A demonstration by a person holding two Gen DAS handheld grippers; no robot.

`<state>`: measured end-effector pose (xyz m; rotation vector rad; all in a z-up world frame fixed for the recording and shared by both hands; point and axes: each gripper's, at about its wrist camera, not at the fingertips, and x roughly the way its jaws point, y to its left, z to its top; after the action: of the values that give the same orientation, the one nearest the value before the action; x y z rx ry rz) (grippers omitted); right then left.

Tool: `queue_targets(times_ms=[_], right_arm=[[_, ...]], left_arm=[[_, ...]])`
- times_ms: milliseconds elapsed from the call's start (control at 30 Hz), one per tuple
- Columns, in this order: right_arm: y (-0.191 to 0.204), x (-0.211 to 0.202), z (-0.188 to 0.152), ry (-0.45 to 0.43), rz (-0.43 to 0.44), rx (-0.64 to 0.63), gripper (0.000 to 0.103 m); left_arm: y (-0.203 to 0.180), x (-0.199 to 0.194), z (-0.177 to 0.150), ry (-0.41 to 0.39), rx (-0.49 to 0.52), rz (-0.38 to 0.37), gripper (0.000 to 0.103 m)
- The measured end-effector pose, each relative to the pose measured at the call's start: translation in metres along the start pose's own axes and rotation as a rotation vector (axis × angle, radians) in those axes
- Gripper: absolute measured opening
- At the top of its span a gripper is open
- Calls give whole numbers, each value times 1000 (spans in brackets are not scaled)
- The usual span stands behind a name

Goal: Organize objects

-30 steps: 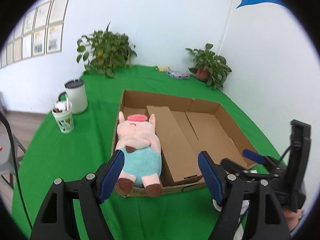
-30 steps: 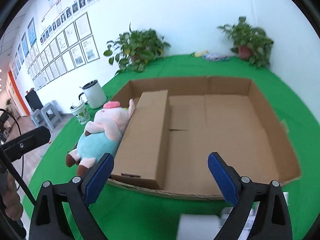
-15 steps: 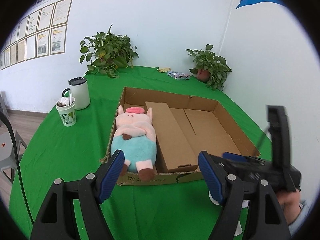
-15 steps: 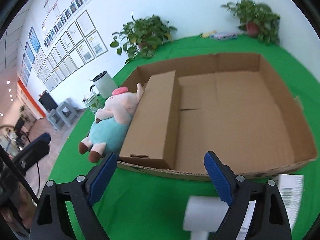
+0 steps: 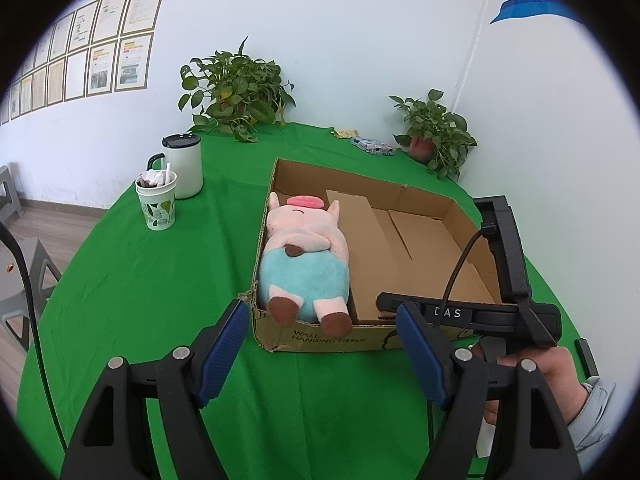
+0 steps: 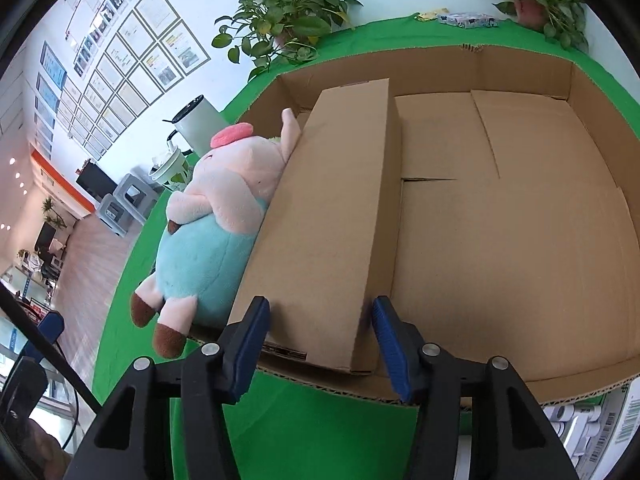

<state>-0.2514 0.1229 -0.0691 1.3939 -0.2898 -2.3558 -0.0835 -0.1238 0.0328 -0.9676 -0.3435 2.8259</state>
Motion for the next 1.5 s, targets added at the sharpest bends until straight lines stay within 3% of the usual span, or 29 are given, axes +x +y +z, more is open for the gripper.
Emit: queue_targets(times_ms=[267,433,533,667,833,867,900,933,967,1000,1067,1100,1133,1167,1200,1267,1500], right_arm=[[4,-4,-1,-11,-31,-35,53],[12,-36,-11,-117,-83,-70,84],[16,-71,-26,-235,-160,-135,101],[23,-120,-60,-383,-243,-245,102],[4,-156,-88,-423,-304,-201,102],[-1,-161,-93,-427,-297,-188,99],[-6,-168,-100,-429,-284,-176,82],[-8,-169,-104,-417,-289,-172,52],[-10,-168,-107,-405,-293,-171,42],[-12,-168,-112,-390,-295,-171,35],[-16,-167,-120,-391,-288,-175,35],[-18,-169,-124,-395,-287,-177,44],[-20,-170,-127,-398,-286,-174,69],[-23,-172,-130,-407,-281,-166,87],[-26,-176,-133,-432,-278,-155,101],[-30,-182,-137,-444,-274,-150,102],[-38,-193,-151,-449,-239,-165,102]], left_arm=[[-10,-5,-5,-6,26,-3,76],[-15,-12,-5,-30,36,12,76],[-21,-18,-6,-58,58,45,76],[-32,-22,-8,-90,90,71,80],[-50,-18,-15,-80,108,57,80],[-54,-16,-17,-78,107,58,71],[-57,-14,-19,-71,110,64,43],[-60,-11,-20,-50,117,75,22],[-63,-4,-23,-17,120,100,2],[-64,-1,-25,-1,112,116,3],[-68,4,-32,11,104,112,3],[-70,5,-34,11,109,129,11],[-72,7,-37,12,114,163,24],[-74,8,-39,13,116,188,63],[-75,7,-41,4,110,183,89],[-74,2,-44,-36,86,145,90],[-83,0,-46,-41,108,101,90]])
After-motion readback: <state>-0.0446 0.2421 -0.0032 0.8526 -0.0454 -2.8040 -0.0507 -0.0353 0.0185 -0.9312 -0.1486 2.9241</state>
